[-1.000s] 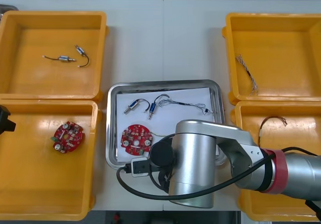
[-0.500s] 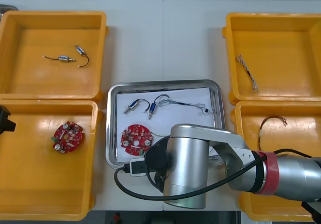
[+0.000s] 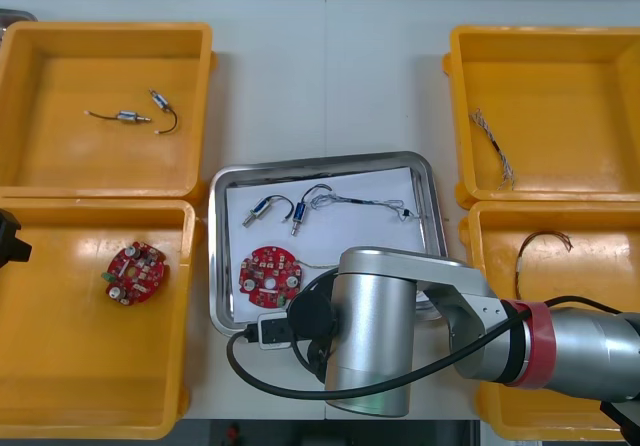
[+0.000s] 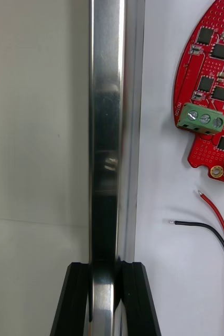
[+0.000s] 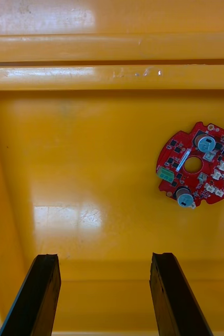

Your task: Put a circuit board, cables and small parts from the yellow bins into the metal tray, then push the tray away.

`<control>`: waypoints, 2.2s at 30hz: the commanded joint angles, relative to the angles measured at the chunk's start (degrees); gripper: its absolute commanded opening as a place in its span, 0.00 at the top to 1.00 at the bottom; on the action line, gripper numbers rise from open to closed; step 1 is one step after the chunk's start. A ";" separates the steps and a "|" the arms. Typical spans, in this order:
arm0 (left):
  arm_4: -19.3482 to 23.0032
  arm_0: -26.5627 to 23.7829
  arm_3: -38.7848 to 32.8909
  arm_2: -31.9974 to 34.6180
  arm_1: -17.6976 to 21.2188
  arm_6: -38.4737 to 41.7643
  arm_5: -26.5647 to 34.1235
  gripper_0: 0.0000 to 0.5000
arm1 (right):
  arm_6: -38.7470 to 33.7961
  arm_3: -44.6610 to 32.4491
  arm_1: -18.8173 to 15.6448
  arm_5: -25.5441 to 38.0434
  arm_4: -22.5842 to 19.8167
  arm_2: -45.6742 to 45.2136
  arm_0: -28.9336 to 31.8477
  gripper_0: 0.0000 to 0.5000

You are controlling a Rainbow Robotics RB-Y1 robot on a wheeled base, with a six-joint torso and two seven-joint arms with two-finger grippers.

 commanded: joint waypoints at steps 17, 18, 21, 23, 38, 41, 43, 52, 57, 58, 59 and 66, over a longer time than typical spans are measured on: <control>0.43 0.87 -1.62 1.64 2.62 -4.86 0.35 0.00 | -3.79 0.61 -1.18 -0.11 0.89 -2.06 -6.15 0.95; 0.43 0.87 -1.62 1.64 2.62 -4.86 0.35 0.00 | -3.87 1.23 -0.92 -0.11 0.71 -2.24 -6.59 0.95; 0.43 0.87 -1.62 1.64 2.62 -4.86 0.35 0.00 | -4.05 2.90 -0.22 -0.11 -0.16 -2.86 -7.91 0.95; 0.43 0.87 -1.62 1.64 2.62 -4.86 0.35 0.00 | -4.14 3.86 0.22 -0.11 -0.96 -2.86 -9.05 0.95; 0.43 0.87 -1.62 1.64 2.62 -4.86 0.35 0.00 | -3.96 9.93 2.42 -0.38 -5.79 -3.38 -17.49 0.95; 0.43 0.87 -1.62 1.64 2.62 -4.86 0.35 0.00 | -3.87 11.51 2.95 -0.38 -6.32 -3.38 -19.34 0.96; 0.43 0.87 -1.62 1.64 2.62 -4.86 0.35 0.00 | -4.14 12.74 3.21 -0.64 -7.28 -3.38 -20.83 0.95; 0.43 0.87 -1.62 1.64 2.62 -4.86 0.35 0.00 | -4.05 16.96 3.48 -3.63 -7.46 -3.47 -23.73 0.95; 0.43 0.87 -1.62 1.64 2.62 -4.86 0.35 0.00 | -3.87 18.89 3.65 -3.89 -7.55 -3.56 -25.58 0.96; 0.43 0.87 -1.62 1.64 2.62 -4.86 0.35 0.00 | -3.79 19.33 3.65 -3.89 -7.55 -3.65 -25.84 0.96; 0.43 0.87 -1.62 1.64 2.62 -4.86 0.35 0.00 | -3.79 19.77 3.65 -3.98 -7.55 -4.00 -26.02 0.95; 0.43 0.87 -1.62 1.64 2.62 -4.86 0.35 0.00 | -3.26 22.41 4.18 -4.33 -7.64 -4.88 -27.86 0.95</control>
